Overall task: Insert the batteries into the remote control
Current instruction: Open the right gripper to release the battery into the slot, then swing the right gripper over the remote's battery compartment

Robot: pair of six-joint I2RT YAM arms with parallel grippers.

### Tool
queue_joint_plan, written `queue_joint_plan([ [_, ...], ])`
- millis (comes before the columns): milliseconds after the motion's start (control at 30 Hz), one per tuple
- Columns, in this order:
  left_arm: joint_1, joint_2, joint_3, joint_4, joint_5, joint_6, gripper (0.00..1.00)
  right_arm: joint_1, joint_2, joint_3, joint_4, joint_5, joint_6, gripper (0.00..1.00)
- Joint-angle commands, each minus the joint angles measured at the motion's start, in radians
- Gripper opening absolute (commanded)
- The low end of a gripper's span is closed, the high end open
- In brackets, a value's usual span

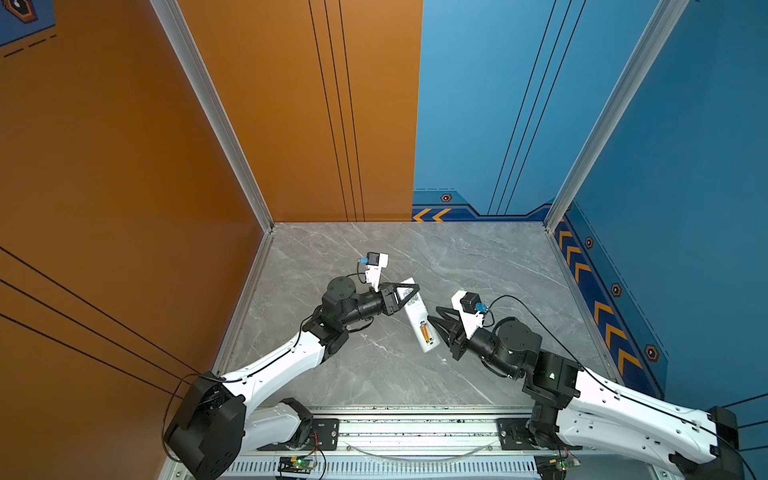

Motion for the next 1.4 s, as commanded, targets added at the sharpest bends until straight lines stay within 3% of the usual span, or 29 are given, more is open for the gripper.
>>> queue_joint_plan([
  [0, 0.011, 0.009, 0.041, 0.036, 0.074, -0.012, 0.00, -0.002, -0.052, 0.072, -0.147, 0.027, -0.113, 0.32],
  [267, 0.046, -0.006, 0.055, 0.009, 0.161, -0.027, 0.00, -0.025, -0.022, 0.246, -0.468, -0.142, -0.290, 0.35],
  [400, 0.053, -0.026, 0.062, -0.044, 0.182, -0.010, 0.00, 0.007, 0.052, 0.354, -0.594, -0.141, -0.354, 0.36],
  [667, 0.071, -0.047, 0.076, -0.121, 0.233, 0.013, 0.00, 0.063, 0.161, 0.560, -0.852, -0.069, -0.481, 0.72],
  [733, 0.073, -0.051, 0.078, -0.134, 0.241, 0.017, 0.00, 0.080, 0.183, 0.587, -0.895, -0.049, -0.503, 0.77],
  [1033, 0.077, -0.066, 0.067, -0.171, 0.270, 0.033, 0.00, 0.197, 0.318, 0.662, -1.025, 0.077, -0.585, 0.57],
  [1367, 0.077, -0.048, 0.076, -0.172, 0.316, 0.030, 0.00, 0.246, 0.395, 0.731, -1.022, 0.084, -0.619, 0.41],
])
